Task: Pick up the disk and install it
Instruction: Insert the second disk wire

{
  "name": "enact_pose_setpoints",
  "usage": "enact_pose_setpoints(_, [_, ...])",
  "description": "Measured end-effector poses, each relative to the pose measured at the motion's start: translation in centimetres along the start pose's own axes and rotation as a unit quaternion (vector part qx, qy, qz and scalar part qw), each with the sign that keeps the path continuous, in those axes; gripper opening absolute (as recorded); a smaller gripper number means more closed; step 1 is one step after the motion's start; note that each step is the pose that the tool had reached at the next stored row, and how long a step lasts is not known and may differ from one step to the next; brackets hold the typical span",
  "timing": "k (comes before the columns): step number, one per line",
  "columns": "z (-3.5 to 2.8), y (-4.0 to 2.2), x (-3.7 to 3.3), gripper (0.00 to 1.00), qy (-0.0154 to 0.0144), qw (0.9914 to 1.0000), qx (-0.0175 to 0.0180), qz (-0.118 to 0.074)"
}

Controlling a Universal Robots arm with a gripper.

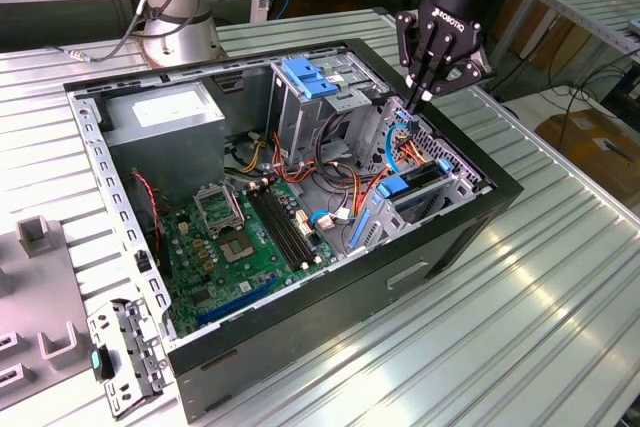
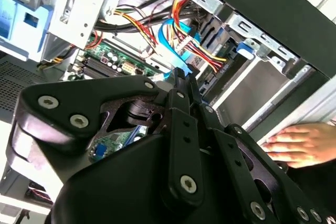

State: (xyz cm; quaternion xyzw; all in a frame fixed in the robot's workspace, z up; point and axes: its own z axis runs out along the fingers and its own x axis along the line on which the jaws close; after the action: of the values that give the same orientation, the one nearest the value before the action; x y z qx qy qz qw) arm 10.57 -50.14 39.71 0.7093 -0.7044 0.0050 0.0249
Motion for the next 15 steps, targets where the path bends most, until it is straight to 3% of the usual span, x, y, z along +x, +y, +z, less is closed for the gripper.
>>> enact_pose_setpoints(3, [0.14, -0.01, 0.0, 0.18, 0.0138, 0.9999, -0.0001, 0.0])
enact_pose_setpoints(5, [0.5, -0.12, -0.16, 0.19, 0.0197, 0.99981, -0.0002, 0.001])
enact_pose_setpoints(6, [0.7, -0.29, -0.41, 0.25, 0.0212, 0.99977, -0.0001, 0.001])
enact_pose_setpoints(7, [0.8, -0.47, -0.67, 0.31, 0.0256, 0.99967, -0.0002, 0.001])
enact_pose_setpoints(9, [0.89, -0.73, -0.96, 0.31, 0.0346, 0.9994, -0.0003, 0.001])
enact_pose_setpoints(10, [0.95, -0.92, -1.17, 0.31, 0.0419, 0.99912, -0.0003, 0.002])
enact_pose_setpoints(12, [1.06, -0.99, -1.29, 0.31, 0.0508, 0.99871, -0.0004, 0.002])
enact_pose_setpoints(13, [1.17, -1.0, -1.33, 0.31, 0.0536, 0.99856, -0.0004, 0.002])
enact_pose_setpoints(15, [1.51, -0.85, -1.47, 0.31, 0.0546, 0.99851, -0.0004, 0.002])
